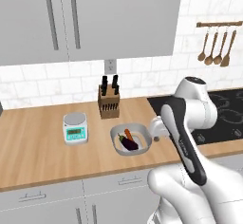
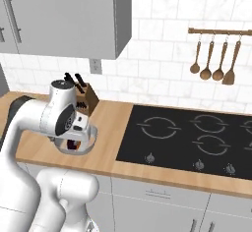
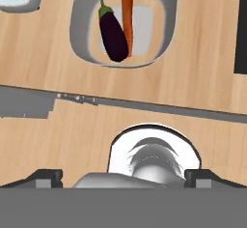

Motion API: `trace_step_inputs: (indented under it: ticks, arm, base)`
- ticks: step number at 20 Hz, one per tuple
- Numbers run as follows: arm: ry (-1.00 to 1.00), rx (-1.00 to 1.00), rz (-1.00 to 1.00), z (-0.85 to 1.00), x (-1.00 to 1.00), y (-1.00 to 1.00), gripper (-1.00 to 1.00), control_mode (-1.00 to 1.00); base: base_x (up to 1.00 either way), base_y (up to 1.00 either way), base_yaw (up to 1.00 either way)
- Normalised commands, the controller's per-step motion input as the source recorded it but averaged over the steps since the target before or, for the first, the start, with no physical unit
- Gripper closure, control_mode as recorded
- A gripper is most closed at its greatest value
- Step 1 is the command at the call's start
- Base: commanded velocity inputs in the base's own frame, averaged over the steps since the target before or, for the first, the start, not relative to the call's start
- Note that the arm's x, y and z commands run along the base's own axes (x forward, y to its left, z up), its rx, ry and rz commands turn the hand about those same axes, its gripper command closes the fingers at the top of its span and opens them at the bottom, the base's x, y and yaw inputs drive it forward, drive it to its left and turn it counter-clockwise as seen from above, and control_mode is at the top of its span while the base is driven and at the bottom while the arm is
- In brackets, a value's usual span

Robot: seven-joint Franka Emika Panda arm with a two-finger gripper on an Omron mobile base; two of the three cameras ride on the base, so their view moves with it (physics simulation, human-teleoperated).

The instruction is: Take the meat container that has the fish and place it on the second highest rack of the freezer. Then take the vegetable container that has the carrot and eggplant and place it on the highest rack of the freezer.

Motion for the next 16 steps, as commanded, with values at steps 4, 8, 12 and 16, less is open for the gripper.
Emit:
trace_step_inputs:
  ticks: [4, 8, 12, 16]
  arm:
    - [0.22, -0.18, 0.00, 0.01, 0.43, 0.04, -1.00, -1.00]
    - [0.03, 0.03, 0.00, -0.47, 0.11, -0.05, -1.00, -1.00]
    - [-0.01, 0.04, -0.03, -0.39, 0.36, -0.04, -1.00, -1.00]
    - [0.17, -0.09, -0.07, 0.05, 0.78, -0.01, -1.00, -1.00]
  base:
    - [0.00, 0.00, 0.00]
    - [0.00, 0.00, 0.00]
    - [0.00, 0.00, 0.00]
    - [0.00, 0.00, 0.00]
